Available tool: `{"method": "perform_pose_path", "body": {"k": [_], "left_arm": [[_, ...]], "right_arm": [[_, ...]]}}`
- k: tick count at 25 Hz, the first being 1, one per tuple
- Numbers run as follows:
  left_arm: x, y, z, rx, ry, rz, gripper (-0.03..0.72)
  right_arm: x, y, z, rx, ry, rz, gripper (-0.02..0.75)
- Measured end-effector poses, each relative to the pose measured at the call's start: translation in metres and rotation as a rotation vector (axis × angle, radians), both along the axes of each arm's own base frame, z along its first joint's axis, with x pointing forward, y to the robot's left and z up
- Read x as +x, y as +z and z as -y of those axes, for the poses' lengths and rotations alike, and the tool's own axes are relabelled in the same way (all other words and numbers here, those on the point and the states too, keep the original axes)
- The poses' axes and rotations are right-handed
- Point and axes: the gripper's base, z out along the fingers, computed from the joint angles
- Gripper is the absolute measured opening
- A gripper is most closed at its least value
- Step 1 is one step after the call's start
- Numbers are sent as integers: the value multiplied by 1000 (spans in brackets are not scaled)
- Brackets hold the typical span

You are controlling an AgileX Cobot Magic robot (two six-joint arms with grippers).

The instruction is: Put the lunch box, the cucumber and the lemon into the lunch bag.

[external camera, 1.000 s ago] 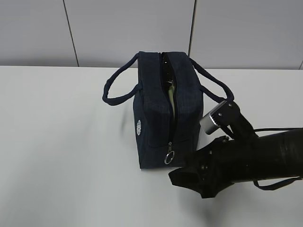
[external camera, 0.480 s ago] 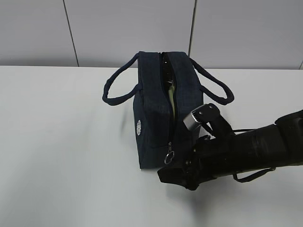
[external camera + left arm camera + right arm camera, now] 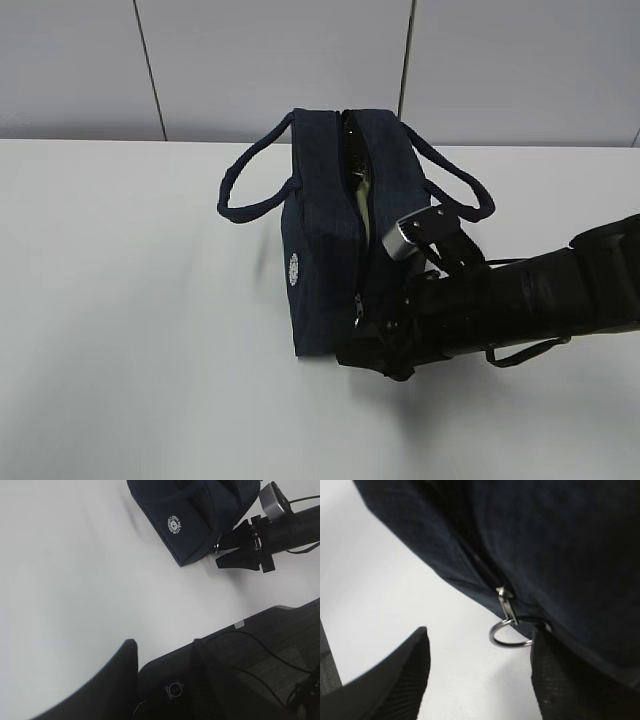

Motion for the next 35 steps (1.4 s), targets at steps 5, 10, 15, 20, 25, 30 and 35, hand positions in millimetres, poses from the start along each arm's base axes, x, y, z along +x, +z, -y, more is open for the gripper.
{"method": "perform_pose_path", "body": {"k": [5,10,15,20,25,30,35], "left_arm": [[0,0,0,0,0,0,237],[0,0,0,0,0,0,237],[0,0,0,0,0,0,237],[0,0,0,0,0,0,237],[0,0,0,0,0,0,237],[0,0,0,0,0,0,237],[0,0,0,0,0,0,237]], "right_arm": [[4,-1,2,-40,-29,11,475],[6,-1,4,-58,-40,13,475],[5,-2,3,-61,-40,14,489],[6,-2,4,-67,-43,14,502],[6,-2,5,-75,-48,14,489],[6,-3,5,-76,-49,14,422],[5,0,2,-27,-56,-19,412]]}}
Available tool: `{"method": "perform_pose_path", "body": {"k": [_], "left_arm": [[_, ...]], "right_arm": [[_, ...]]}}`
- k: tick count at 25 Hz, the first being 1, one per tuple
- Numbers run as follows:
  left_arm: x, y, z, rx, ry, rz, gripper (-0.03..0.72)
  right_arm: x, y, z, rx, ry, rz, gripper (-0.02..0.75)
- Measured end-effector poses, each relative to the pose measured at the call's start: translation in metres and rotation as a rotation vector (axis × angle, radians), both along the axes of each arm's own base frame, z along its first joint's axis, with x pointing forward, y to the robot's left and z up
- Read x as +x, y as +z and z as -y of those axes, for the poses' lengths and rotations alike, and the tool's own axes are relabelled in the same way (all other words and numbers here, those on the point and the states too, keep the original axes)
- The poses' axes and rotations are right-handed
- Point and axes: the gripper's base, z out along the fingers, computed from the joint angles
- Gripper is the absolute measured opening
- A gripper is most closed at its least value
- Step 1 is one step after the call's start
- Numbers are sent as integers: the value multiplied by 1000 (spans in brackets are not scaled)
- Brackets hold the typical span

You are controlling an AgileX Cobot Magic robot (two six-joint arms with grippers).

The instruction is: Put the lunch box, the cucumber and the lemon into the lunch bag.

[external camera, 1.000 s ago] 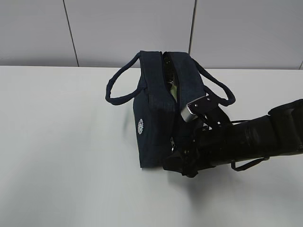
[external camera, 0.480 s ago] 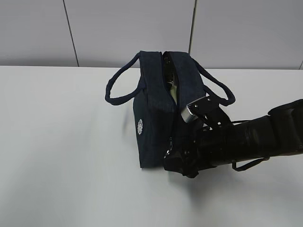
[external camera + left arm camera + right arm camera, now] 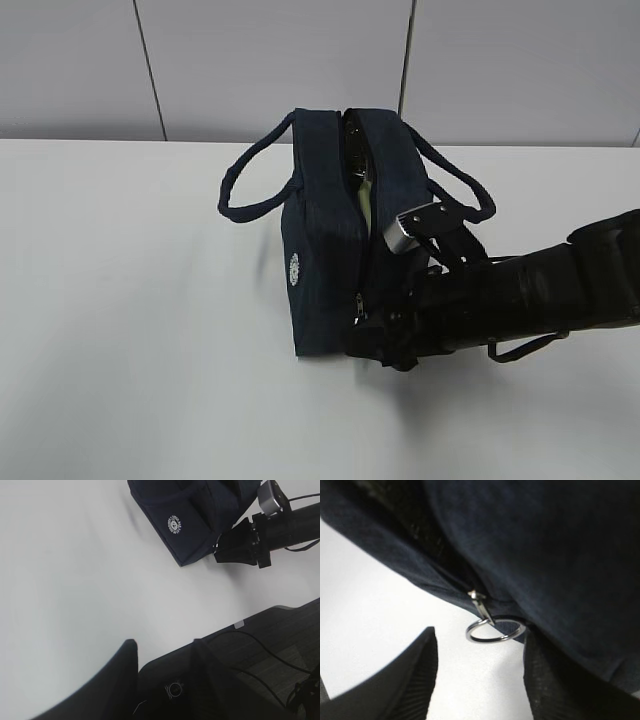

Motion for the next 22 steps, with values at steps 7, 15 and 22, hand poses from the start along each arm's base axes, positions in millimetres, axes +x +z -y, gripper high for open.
{"method": "perform_pose_path", "body": {"k": [7,15,22], "left_arm": [[0,0,0,0,0,0,237],[0,0,0,0,0,0,237],[0,0,0,-2,-1,-1,237]], "right_arm": [[0,0,0,10,-10,-13,412],[8,6,-2,12,-22,11,410],[10,6,-1,-9,-37,16,406]]}}
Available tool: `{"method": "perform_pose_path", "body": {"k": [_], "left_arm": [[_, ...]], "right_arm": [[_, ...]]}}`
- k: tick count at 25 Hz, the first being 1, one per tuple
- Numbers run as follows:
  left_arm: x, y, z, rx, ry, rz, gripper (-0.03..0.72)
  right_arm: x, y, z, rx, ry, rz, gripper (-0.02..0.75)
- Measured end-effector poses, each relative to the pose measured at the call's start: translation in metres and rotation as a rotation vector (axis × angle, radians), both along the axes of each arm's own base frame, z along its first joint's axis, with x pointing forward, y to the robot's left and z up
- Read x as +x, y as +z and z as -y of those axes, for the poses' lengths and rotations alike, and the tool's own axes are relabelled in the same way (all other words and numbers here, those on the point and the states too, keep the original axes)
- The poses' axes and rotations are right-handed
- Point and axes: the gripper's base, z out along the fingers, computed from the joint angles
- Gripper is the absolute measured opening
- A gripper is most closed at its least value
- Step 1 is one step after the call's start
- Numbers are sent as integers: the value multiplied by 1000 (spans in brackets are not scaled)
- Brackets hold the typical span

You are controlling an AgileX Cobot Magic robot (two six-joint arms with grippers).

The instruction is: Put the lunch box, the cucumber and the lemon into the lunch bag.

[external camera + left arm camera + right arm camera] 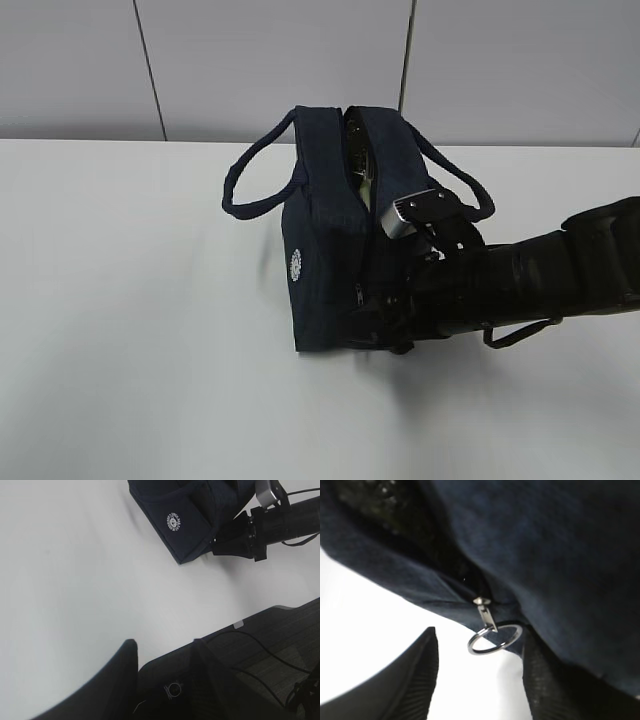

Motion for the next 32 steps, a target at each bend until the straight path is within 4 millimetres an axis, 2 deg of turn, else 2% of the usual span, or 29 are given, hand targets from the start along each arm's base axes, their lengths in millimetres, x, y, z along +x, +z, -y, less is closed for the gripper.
{"method": "perform_pose_path", "body": {"k": [3,9,18,28,32], "left_arm": [[0,0,0,0,0,0,237],[0,0,0,-1,-1,0,237],[0,0,0,-3,-2,-1,237],[0,0,1,-6,-3,-2,237],[0,0,1,-7,-3,-2,237]], "right_arm": [[1,0,1,-10,-7,1,369],[2,-1,2,-23,-16,3,177],[2,-1,2,-7,-42,-24,12],[-1,-2,2,3,-64,-84,0],[-8,3,3,-36,-2,-102,0]]}}
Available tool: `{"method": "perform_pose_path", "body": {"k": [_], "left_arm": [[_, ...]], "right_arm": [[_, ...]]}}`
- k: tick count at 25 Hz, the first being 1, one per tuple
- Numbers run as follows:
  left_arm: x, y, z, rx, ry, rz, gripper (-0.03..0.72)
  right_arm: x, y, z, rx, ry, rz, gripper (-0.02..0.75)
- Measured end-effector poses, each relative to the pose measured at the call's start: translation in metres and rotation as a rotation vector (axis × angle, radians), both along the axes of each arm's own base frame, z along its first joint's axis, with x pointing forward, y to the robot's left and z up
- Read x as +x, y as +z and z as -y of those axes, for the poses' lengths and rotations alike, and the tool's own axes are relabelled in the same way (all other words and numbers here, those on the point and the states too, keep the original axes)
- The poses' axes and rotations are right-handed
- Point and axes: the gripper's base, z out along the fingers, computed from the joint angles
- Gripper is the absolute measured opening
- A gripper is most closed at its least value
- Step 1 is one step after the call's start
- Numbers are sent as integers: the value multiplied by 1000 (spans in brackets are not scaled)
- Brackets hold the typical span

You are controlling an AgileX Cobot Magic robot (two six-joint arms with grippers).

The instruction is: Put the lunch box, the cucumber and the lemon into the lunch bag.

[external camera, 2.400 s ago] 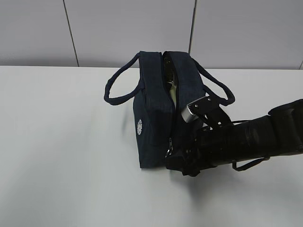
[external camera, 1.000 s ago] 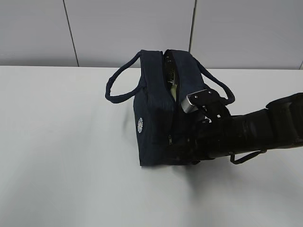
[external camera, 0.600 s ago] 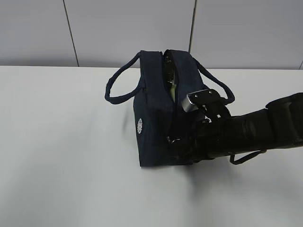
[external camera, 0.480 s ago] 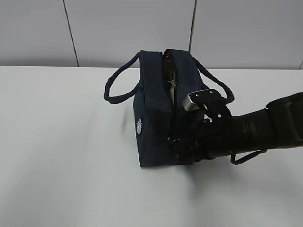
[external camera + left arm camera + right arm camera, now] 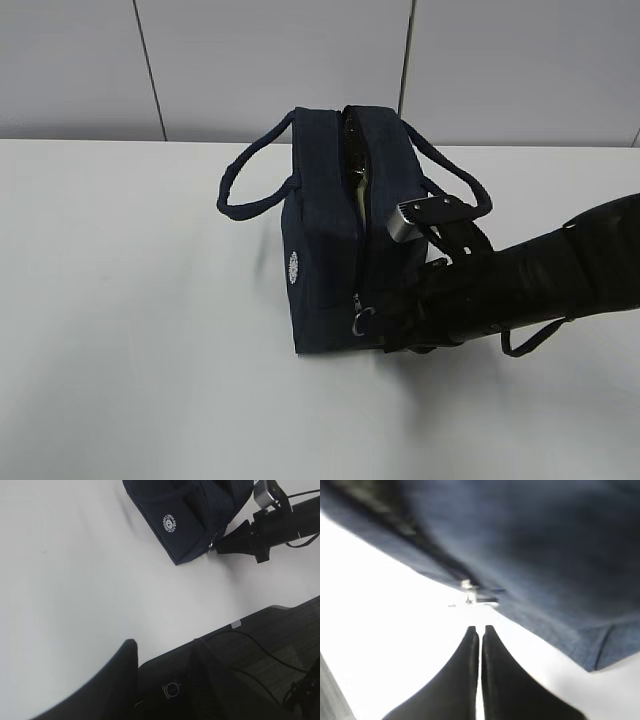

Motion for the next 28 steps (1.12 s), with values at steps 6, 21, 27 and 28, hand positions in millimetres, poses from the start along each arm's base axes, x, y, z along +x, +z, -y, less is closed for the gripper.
{"method": "perform_pose_path", "body": {"k": [6,21,27,28], "left_arm": [[0,0,0,0,0,0,237],[0,0,0,-2,-1,-1,237],[0,0,0,-3,-1,-1,237],[0,0,0,-3,-1,-1,237]], "right_arm": [[-11,20,2,-34,102,24,0],[-9,19,5,-71,70,37,450],[-20,15,6,-110,179,-36,447],[-21,14,7,-125,181,-59,445]]}}
